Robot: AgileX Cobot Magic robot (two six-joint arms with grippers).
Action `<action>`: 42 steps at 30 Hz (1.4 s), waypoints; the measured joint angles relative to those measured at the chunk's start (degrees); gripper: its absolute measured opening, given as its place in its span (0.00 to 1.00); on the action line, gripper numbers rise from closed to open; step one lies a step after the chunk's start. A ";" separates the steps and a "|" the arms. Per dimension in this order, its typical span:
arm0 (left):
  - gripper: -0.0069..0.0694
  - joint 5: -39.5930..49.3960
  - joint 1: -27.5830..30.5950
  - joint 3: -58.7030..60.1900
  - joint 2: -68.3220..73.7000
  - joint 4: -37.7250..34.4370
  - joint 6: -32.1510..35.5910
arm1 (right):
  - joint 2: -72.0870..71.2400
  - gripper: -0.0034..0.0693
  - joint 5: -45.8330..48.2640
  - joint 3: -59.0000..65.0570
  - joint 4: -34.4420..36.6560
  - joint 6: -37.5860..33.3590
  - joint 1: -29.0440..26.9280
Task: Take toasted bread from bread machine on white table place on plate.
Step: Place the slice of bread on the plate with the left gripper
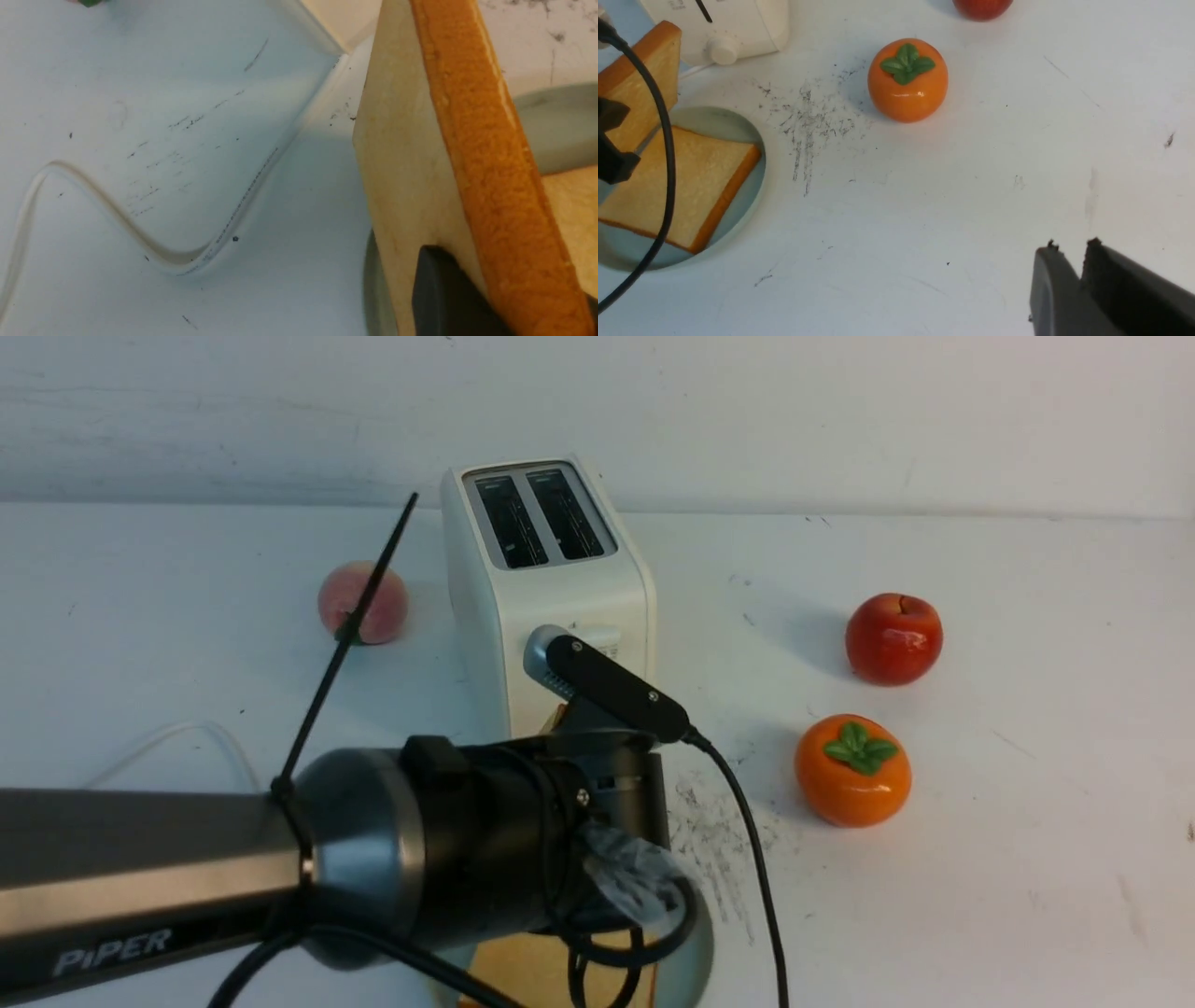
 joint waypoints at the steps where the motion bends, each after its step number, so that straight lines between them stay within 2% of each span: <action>1: 0.22 -0.12 0.00 0.00 0.00 -0.51 0.90 | 0.00 0.18 0.00 0.00 0.00 0.00 0.00; 7: 0.22 -1.57 0.00 -0.05 0.00 -4.62 5.41 | 0.00 0.19 0.00 0.00 0.00 0.00 0.00; 12: 0.24 -3.32 0.00 -0.17 0.00 -7.46 6.25 | 0.00 0.19 0.00 0.00 0.00 0.00 0.00; 15: 0.29 -3.33 0.00 -0.70 0.00 -8.39 6.26 | 0.00 0.19 0.00 0.00 0.00 0.00 0.00; 19: 0.46 -3.13 0.00 -2.53 0.00 -10.07 6.26 | 0.00 0.20 0.00 0.00 0.00 0.00 0.00; 22: 0.54 -3.08 0.00 -3.82 0.00 -11.71 6.21 | 0.00 0.21 0.00 0.00 0.00 0.00 0.00; 24: 0.63 -3.08 0.00 -6.56 0.00 -15.60 6.21 | 0.00 0.21 0.00 0.00 0.00 0.05 0.00; 29: 0.69 -4.27 0.00 -12.17 0.00 -21.07 6.09 | 0.00 0.21 0.00 0.00 0.00 0.05 0.00; 37: 0.68 -2.23 0.00 -21.23 -0.06 -23.80 6.42 | 0.00 0.22 -0.01 0.00 0.44 0.05 0.00; 41: 0.56 4.95 0.00 -25.81 -1.29 -24.11 10.42 | 0.00 0.23 1.33 0.00 0.44 0.05 0.00; 42: 0.44 8.93 0.34 -26.58 -2.29 -23.82 12.83 | 0.00 0.23 2.53 0.00 0.75 0.05 0.00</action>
